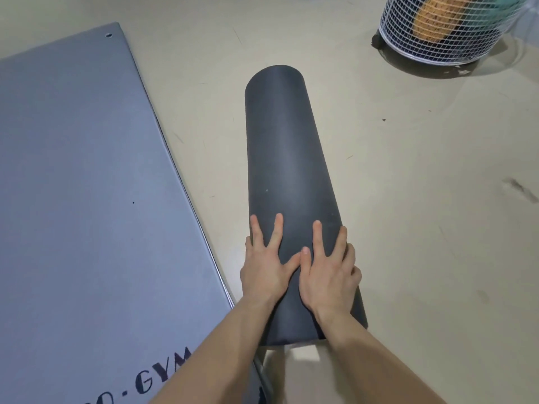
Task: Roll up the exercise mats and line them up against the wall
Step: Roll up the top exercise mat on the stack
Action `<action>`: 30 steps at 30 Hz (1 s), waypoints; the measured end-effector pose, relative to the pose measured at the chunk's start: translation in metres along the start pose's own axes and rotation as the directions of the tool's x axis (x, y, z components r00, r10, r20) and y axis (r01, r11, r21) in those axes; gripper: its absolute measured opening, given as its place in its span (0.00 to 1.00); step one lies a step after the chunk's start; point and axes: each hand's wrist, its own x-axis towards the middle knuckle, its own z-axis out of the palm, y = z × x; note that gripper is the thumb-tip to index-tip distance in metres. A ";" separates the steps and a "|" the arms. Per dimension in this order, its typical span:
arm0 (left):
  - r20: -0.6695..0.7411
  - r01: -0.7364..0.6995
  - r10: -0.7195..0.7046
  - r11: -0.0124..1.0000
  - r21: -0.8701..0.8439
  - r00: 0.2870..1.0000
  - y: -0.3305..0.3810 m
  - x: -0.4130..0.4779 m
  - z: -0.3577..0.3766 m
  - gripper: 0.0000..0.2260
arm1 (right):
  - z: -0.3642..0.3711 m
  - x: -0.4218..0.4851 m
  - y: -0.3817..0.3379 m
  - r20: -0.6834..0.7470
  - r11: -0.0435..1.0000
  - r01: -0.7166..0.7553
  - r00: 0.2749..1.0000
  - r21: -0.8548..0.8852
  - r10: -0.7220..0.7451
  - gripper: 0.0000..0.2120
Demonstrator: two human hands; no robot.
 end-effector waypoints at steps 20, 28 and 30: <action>0.055 -0.047 0.037 0.979 0.199 0.998 0.022 0.082 -0.036 0.31 | -0.025 0.092 -0.018 0.000 0.961 0.260 0.965 0.094 -0.261 0.26; 0.097 -0.002 -0.032 0.944 0.330 0.995 0.015 0.091 -0.021 0.30 | -0.013 0.099 -0.020 0.101 0.969 0.245 0.965 -0.025 -0.241 0.26; 0.106 -0.022 -0.009 0.958 0.286 0.994 0.011 0.089 -0.027 0.30 | -0.019 0.099 -0.017 0.119 0.965 0.263 0.958 0.014 -0.263 0.26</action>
